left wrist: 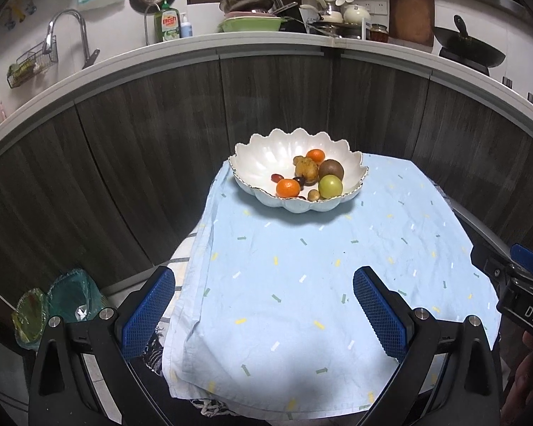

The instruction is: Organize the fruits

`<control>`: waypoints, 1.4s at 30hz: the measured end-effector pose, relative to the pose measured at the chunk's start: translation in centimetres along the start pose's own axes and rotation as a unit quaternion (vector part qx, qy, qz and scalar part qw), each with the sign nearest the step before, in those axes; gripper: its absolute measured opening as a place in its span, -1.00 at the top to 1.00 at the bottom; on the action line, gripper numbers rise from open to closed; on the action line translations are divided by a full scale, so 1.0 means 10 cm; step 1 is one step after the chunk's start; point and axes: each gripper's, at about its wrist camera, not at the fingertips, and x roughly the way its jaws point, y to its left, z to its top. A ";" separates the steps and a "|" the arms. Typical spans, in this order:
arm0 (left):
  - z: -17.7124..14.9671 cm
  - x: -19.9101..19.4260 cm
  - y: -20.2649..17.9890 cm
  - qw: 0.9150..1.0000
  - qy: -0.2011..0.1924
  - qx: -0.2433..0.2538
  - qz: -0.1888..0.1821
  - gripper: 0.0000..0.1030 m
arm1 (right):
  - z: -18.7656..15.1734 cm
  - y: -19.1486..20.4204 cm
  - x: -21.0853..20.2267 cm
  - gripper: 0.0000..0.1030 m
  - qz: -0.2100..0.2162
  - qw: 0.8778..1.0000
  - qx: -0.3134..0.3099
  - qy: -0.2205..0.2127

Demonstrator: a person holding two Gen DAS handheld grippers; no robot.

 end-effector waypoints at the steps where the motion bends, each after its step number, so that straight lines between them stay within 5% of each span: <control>1: -0.01 -0.02 0.00 1.000 -0.001 -0.001 0.001 -0.98 | -0.01 0.00 -0.03 -0.68 -0.001 1.000 0.000 -0.003; 42: -0.20 -0.23 0.06 1.000 -0.014 -0.009 0.017 -0.98 | -0.16 -0.03 -0.34 -0.75 -0.018 0.999 0.013 -0.028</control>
